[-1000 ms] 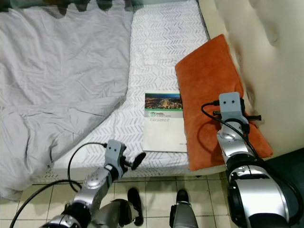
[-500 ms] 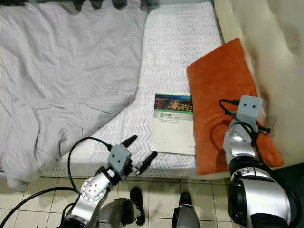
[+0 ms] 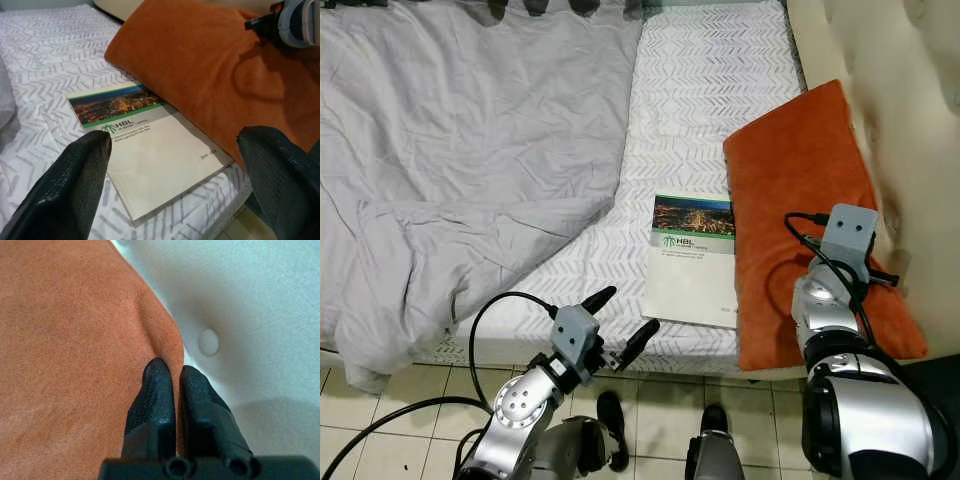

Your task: Clean up the room

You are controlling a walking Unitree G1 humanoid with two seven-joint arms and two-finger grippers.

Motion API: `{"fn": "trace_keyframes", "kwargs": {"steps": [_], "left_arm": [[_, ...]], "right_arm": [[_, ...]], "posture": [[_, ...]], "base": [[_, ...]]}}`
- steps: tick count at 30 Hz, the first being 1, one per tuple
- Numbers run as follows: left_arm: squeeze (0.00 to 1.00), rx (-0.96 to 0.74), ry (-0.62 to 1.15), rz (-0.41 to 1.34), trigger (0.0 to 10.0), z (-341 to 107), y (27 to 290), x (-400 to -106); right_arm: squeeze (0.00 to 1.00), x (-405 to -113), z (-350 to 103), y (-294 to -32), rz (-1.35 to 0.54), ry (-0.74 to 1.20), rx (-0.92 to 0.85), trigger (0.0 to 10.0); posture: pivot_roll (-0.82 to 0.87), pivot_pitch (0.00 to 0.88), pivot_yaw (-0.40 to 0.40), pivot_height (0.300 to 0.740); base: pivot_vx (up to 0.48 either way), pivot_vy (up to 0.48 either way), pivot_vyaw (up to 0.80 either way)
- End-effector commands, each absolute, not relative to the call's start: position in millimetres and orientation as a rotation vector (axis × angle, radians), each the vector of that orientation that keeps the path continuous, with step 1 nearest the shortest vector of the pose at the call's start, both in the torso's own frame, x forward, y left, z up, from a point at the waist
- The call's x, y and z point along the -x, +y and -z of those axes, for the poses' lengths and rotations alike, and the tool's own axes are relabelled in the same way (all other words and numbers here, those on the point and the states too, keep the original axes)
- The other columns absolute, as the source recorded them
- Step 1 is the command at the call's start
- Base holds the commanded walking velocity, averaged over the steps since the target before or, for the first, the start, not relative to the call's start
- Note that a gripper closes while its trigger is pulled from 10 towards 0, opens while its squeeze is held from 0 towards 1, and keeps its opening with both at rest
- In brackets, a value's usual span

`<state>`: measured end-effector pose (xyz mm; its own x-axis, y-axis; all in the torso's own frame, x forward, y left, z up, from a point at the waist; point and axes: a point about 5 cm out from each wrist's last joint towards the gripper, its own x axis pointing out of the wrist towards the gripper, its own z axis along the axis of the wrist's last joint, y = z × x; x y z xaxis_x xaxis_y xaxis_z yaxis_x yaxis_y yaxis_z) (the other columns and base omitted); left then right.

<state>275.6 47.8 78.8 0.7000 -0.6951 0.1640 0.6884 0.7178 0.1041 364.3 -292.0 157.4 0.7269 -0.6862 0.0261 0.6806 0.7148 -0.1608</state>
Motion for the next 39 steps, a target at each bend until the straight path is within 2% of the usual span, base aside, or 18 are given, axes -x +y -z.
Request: {"fn": "trace_keyframes", "kwargs": {"steps": [1,3,4,5,9,13,18,19,23,26,27,28,29,33,37,39], "left_arm": [[0.00,-0.007,-0.155,0.800,10.0,-68,42,-262],[0.00,-0.007,-0.154,0.798,10.0,-68,43,-261],[0.00,-0.007,-0.149,0.792,10.0,-67,44,-260],[0.00,-0.007,-0.149,0.790,10.0,-66,44,-259],[0.00,-0.007,-0.152,0.782,10.0,-68,46,-259],[0.00,-0.018,-0.173,0.752,10.0,-73,53,-260],[0.00,-0.025,-0.168,0.739,10.0,-73,56,-261],[0.00,-0.035,-0.161,0.726,10.0,-72,59,-261],[0.00,-0.044,-0.161,0.715,10.0,-73,61,-262],[0.00,-0.051,-0.160,0.709,10.0,-73,62,-263],[0.00,-0.059,-0.165,0.701,10.0,-74,63,-264],[0.00,-0.059,-0.165,0.701,10.0,-74,63,-264],[0.00,-0.064,-0.168,0.694,10.0,-75,63,-266],[0.00,-0.074,-0.174,0.683,10.0,-76,65,-270],[0.00,-0.087,-0.175,0.673,10.0,-78,67,-275],[0.00,-0.100,-0.157,0.666,10.0,-75,68,-279]], "right_arm": [[0.00,-353,-142,-305,0.820,0.110,0.130,10.0],[0.00,-353,-138,-302,0.819,0.125,0.129,10.0],[0.36,-353,-135,-299,0.824,0.137,0.123,10.0],[0.98,-353,-134,-298,0.826,0.138,0.121,10.0],[1.00,-355,-139,-295,0.814,0.113,0.172,10.0],[1.00,-363,-167,-294,0.801,-0.014,0.393,10.0],[1.00,-368,-180,-291,0.788,-0.073,0.453,10.0],[1.00,-371,-192,-287,0.773,-0.138,0.529,10.0],[1.00,-373,-200,-283,0.760,-0.201,0.596,10.0],[1.00,-373,-201,-284,0.761,-0.204,0.587,10.0],[1.00,-372,-202,-289,0.784,-0.197,0.476,10.0],[1.00,-372,-202,-289,0.784,-0.197,0.476,10.0],[1.00,-372,-209,-293,0.796,-0.216,0.385,10.0],[1.00,-373,-228,-296,0.798,-0.289,0.278,10.0],[1.00,-375,-252,-298,0.761,-0.390,0.293,10.0],[1.00,-375,-244,-297,0.697,-0.358,0.260,10.0]], "posture": [[-0.04,0.408,0.072,0.740],[-0.04,0.408,0.072,0.740],[-0.04,0.409,0.073,0.740],[-0.04,0.408,0.071,0.740],[-0.03,0.405,0.069,0.740],[-0.04,0.396,0.060,0.740],[-0.04,0.397,0.056,0.740],[-0.03,0.395,0.056,0.740],[-0.03,0.389,0.057,0.740],[-0.03,0.386,0.057,0.740],[-0.03,0.376,0.058,0.740],[-0.03,0.376,0.058,0.740],[-0.02,0.366,0.056,0.740],[-0.03,0.346,0.052,0.740],[-0.04,0.312,0.043,0.740],[-0.06,0.270,0.033,0.740]], "base": [[0.000,0.000,0.00],[0.000,0.000,0.00],[0.000,0.000,0.00],[0.000,0.000,0.00],[0.000,0.000,0.00],[0.000,0.000,0.00],[0.000,0.000,0.00],[0.000,0.000,0.00],[0.000,0.000,0.00],[0.000,0.000,0.00],[0.000,0.000,0.00],[0.000,0.000,0.00],[0.000,0.000,0.00],[0.000,0.000,0.00],[0.000,0.000,0.00],[0.000,0.000,0.00]]}}
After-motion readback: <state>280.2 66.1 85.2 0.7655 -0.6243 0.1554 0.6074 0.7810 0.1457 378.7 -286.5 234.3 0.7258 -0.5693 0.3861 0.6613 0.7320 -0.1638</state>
